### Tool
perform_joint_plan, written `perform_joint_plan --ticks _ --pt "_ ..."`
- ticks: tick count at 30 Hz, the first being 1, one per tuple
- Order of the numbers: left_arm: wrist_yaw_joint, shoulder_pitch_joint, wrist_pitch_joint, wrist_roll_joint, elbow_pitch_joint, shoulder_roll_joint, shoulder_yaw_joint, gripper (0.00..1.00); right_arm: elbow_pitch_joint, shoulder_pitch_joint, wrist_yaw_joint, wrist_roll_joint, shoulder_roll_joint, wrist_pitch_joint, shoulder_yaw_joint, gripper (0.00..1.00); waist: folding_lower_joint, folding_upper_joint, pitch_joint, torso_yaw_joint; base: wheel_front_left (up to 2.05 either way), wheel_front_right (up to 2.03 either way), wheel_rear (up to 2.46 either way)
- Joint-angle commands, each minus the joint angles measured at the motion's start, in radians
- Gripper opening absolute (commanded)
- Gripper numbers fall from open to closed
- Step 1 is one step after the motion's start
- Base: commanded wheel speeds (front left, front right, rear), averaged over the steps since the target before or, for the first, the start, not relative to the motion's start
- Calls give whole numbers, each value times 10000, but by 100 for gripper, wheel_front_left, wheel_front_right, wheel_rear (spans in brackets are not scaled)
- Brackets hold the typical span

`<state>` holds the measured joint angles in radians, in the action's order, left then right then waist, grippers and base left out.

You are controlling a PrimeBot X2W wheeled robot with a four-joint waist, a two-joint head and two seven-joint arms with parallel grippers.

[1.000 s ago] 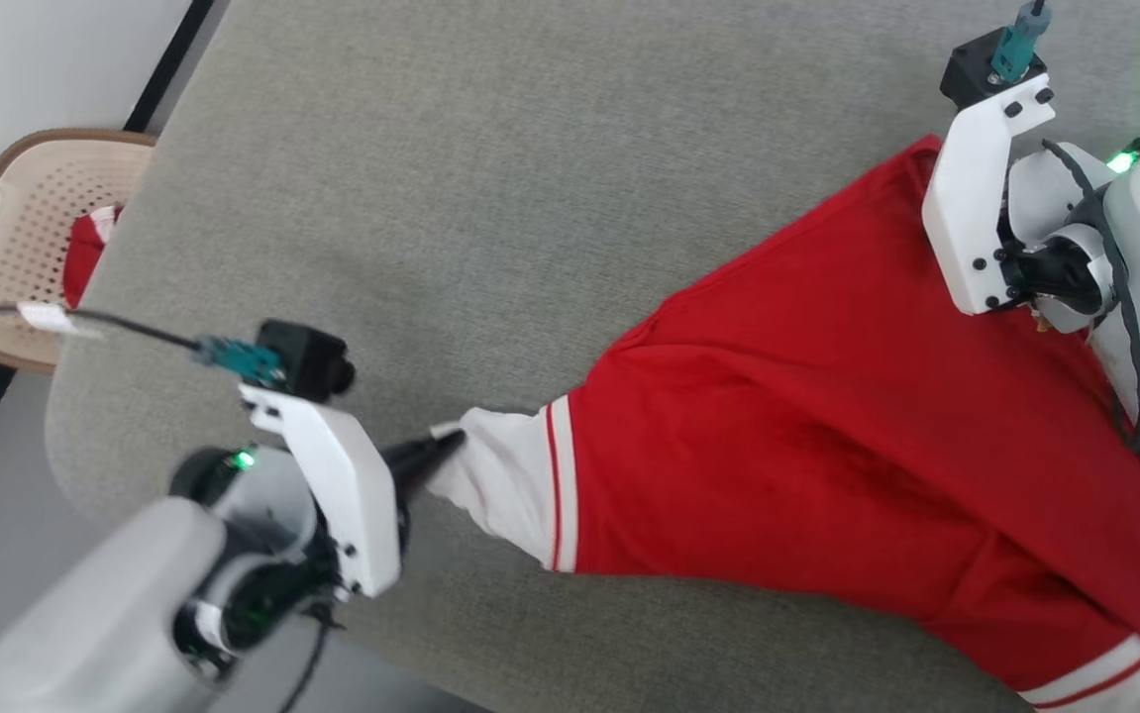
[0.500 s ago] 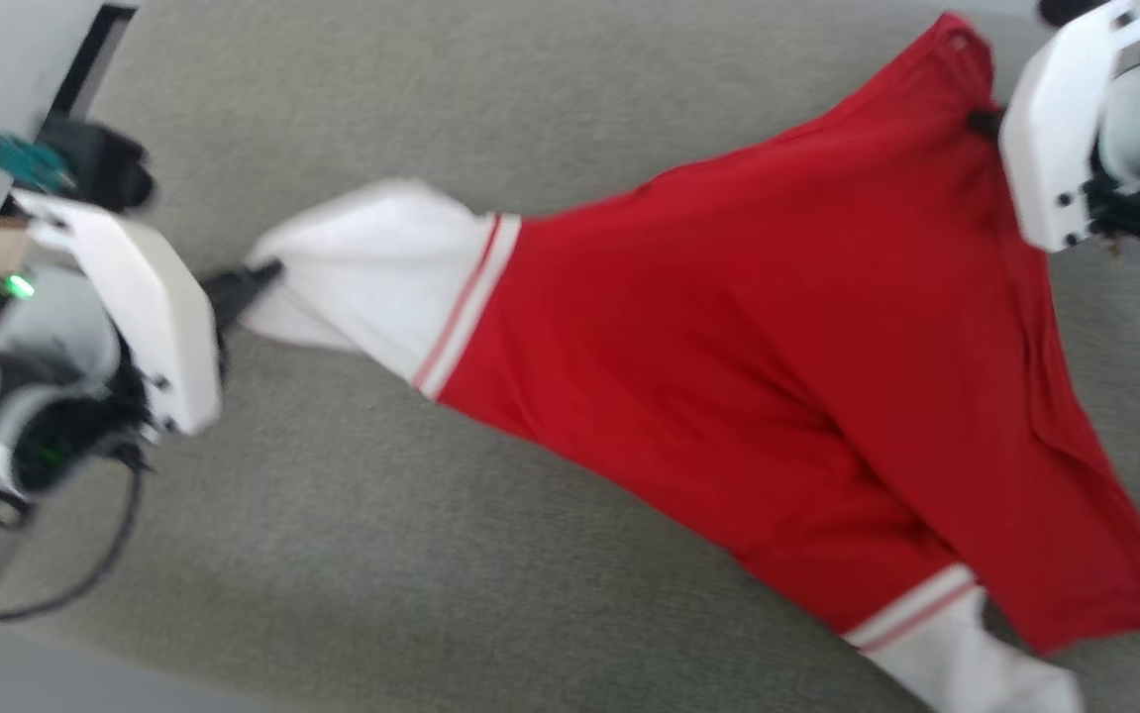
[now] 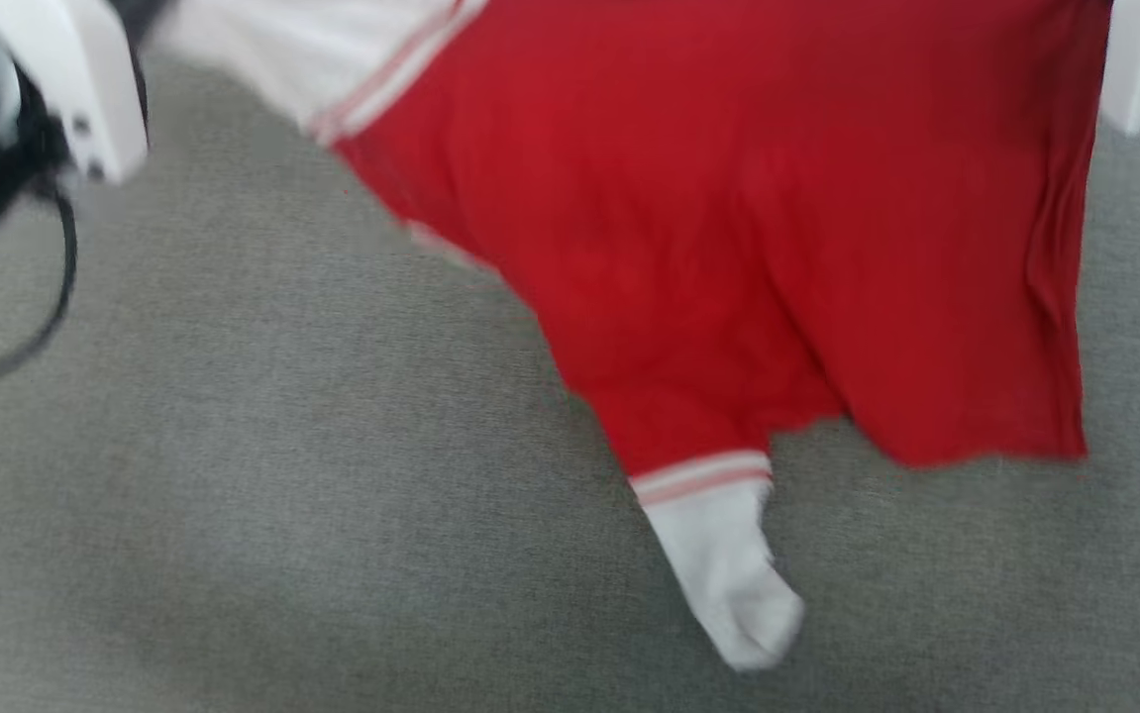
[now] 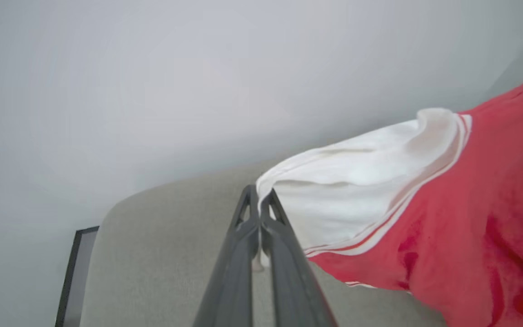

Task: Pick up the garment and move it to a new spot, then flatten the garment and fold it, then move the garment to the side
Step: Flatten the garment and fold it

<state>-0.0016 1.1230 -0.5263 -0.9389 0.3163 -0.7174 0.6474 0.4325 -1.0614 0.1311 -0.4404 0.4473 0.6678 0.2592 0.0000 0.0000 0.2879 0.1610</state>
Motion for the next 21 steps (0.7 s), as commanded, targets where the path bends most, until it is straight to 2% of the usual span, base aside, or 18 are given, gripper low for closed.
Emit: perform_joint_plan --ticks 1,5,11,15,18,21 --pt "-31 387 223 198 361 77 -24 0 155 -163 -6 250 -156 -292 -204 0 0 0 33 -55 0 0 0" --pt "-281 1794 1653 1269 1637 631 11 0 864 -911 -8 1645 -825 -1846 -1221 0 0 0 137 -167 0 0 0" --pt "-331 3688 4976 2744 3140 1243 -96 0 1671 -1878 -8 4086 -1712 -4938 -2460 0 0 0 296 -241 0 0 0" --pt "-579 4121 7048 3191 3588 1600 -102 0 2231 -2020 -8 5154 -2022 -6285 -2743 0 0 0 302 -177 0 0 0" --pt "-962 3664 7470 3085 3722 1709 111 0 2758 -1747 -8 5268 -2125 -6492 -2716 0 0 0 265 -92 0 0 0" --pt "-1200 2940 7093 2720 3777 1644 609 0 3141 -1264 -6 5044 -2139 -6306 -2477 0 0 0 224 -21 0 0 0"
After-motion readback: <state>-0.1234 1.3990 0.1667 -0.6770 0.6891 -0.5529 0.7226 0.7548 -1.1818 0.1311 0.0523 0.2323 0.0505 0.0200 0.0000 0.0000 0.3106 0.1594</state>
